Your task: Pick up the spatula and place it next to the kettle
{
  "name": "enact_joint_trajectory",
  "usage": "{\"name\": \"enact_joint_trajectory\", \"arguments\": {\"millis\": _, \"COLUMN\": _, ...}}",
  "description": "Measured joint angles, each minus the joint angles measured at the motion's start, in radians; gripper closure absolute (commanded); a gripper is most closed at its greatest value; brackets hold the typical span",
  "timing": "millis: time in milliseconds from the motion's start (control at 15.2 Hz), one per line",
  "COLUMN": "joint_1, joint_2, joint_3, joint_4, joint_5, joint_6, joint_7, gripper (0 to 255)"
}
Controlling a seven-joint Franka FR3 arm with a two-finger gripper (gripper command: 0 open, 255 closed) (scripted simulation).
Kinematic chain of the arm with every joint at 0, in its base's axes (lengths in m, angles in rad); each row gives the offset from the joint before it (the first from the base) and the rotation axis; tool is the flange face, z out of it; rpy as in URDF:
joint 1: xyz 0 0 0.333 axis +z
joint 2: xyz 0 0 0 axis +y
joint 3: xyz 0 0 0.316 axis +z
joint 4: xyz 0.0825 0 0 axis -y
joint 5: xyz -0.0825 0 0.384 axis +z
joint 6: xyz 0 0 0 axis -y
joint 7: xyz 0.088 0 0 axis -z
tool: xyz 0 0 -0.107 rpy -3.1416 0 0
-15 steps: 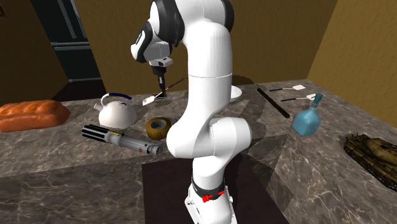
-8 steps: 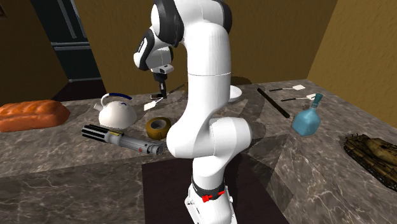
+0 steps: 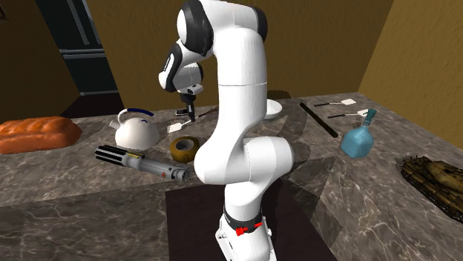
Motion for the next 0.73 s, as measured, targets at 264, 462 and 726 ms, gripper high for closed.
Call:
{"name": "enact_joint_trajectory", "arguments": {"millis": 264, "joint_1": 0.006, "joint_2": 0.039, "joint_3": -0.008, "joint_4": -0.008, "joint_5": -0.020, "joint_6": 0.044, "joint_7": 0.016, "gripper": 255}}
{"name": "enact_joint_trajectory", "arguments": {"millis": 462, "joint_1": 0.007, "joint_2": 0.051, "joint_3": -0.011, "joint_4": -0.010, "joint_5": -0.026, "joint_6": 0.057, "joint_7": 0.020, "gripper": 255}}
{"name": "enact_joint_trajectory", "arguments": {"millis": 726, "joint_1": 0.008, "joint_2": 0.052, "joint_3": -0.011, "joint_4": -0.010, "joint_5": -0.027, "joint_6": 0.060, "joint_7": 0.021, "gripper": 255}}
